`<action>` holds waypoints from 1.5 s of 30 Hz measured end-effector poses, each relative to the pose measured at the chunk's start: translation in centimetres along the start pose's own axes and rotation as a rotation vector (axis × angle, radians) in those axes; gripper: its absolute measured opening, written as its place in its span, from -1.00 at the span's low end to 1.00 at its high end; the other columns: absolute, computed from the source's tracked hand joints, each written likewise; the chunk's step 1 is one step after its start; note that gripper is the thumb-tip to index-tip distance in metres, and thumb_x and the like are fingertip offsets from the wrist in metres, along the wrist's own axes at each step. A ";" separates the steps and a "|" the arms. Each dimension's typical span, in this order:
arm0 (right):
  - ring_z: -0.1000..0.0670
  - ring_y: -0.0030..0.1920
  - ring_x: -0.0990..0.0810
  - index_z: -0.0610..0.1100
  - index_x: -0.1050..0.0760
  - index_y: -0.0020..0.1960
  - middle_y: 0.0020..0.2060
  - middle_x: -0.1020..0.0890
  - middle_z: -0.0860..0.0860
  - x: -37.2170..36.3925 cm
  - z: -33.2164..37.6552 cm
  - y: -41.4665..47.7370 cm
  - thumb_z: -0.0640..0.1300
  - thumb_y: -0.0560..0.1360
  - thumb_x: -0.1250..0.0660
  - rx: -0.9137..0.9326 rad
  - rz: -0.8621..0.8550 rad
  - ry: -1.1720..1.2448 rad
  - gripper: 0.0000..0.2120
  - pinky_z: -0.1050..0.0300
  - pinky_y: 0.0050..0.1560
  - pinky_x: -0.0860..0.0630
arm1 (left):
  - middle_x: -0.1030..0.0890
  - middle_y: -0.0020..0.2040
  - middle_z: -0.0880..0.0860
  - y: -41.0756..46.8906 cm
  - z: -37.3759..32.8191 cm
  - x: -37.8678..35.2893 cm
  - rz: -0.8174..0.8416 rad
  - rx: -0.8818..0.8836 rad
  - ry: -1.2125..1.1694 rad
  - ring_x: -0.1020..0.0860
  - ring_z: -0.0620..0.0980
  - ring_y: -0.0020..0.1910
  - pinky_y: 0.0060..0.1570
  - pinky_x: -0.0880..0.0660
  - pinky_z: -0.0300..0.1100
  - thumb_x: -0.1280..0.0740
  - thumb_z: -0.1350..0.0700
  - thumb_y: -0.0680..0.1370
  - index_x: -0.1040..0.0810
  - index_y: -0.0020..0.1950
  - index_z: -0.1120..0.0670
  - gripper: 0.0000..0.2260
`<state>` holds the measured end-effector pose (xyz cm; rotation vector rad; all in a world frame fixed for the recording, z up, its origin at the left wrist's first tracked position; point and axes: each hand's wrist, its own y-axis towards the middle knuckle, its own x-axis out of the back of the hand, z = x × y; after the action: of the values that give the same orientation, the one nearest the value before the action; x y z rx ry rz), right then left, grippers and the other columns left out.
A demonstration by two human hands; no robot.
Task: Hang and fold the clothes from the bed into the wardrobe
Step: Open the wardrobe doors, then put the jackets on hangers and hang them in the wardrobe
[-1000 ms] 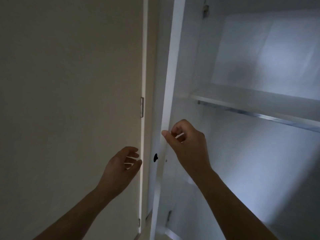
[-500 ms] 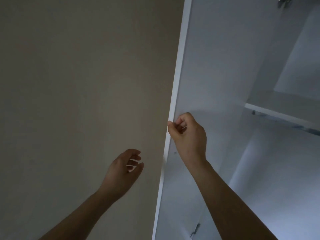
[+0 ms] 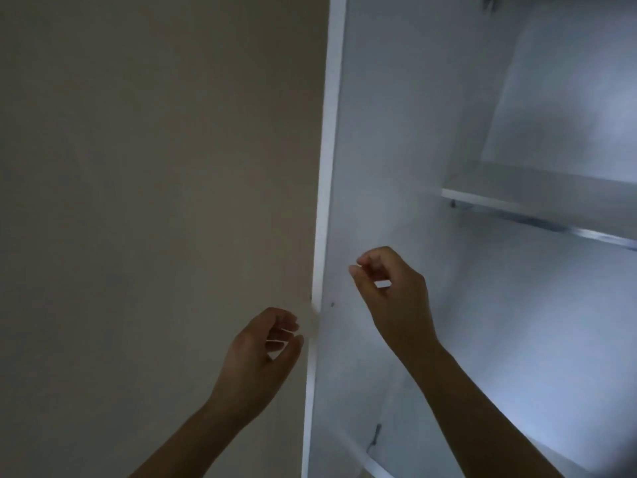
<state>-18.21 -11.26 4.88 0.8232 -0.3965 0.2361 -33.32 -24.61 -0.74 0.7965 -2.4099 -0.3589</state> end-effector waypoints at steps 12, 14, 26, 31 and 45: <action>0.17 -0.15 -0.61 0.03 -0.53 -0.03 -0.22 -0.62 0.19 3.8 4.2 -13.9 -0.12 0.51 -0.37 -0.407 -0.380 -0.324 -0.92 0.31 -0.12 -0.54 | -0.61 -0.07 -0.10 -0.4 -1.0 -1.6 0.550 -0.276 -0.247 -0.58 -0.21 -0.08 -0.12 -0.51 -0.40 -0.38 0.18 0.51 -0.52 0.03 -0.04 -0.84; 0.17 -0.15 -0.61 0.04 -0.54 -0.03 -0.23 -0.61 0.20 4.9 5.8 -16.4 -0.13 0.51 -0.37 -0.463 -0.426 -0.372 -0.91 0.34 -0.12 -0.54 | -0.61 -0.07 -0.10 -1.5 -1.9 -2.7 0.624 -0.307 -0.302 -0.59 -0.21 -0.08 -0.13 -0.51 -0.40 -0.38 0.18 0.51 -0.52 0.02 -0.04 -0.85; 0.23 -0.13 -0.61 0.08 -0.52 -0.02 -0.19 -0.62 0.23 13.8 21.3 -40.7 -0.16 0.51 -0.38 -0.815 -0.934 -0.807 -0.85 0.41 -0.14 -0.52 | -0.62 -0.10 -0.21 -22.5 -13.7 -9.0 1.270 -0.533 -0.611 -0.60 -0.22 -0.09 -0.13 -0.50 -0.42 -0.38 0.16 0.50 -0.55 0.02 -0.05 -0.85; 0.24 -0.11 -0.60 0.08 -0.50 0.01 -0.17 -0.61 0.22 14.4 30.0 -51.5 -0.15 0.51 -0.38 -0.959 -1.111 -0.958 -0.85 0.40 -0.14 -0.53 | -0.63 -0.09 -0.17 -35.0 -18.3 -7.4 1.522 -0.667 -0.695 -0.60 -0.21 -0.10 -0.15 -0.51 -0.40 -0.38 0.15 0.50 -0.55 0.02 -0.08 -0.84; 0.15 -0.10 -0.63 -0.02 -0.54 0.03 -0.12 -0.63 0.14 9.9 50.6 -71.1 -0.13 0.49 -0.40 -1.224 -1.648 -1.279 -0.87 0.15 -0.09 -0.61 | -0.64 -0.13 -0.04 -62.0 -25.0 2.2 2.063 -0.925 -0.871 -0.60 -0.19 -0.16 -0.19 -0.48 -0.45 -0.40 0.21 0.50 -0.55 0.02 0.01 -0.85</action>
<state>3.24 -95.63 -6.96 -0.2527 -0.7548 -1.9853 8.62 -76.52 -5.27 -2.3740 -1.8794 -0.7564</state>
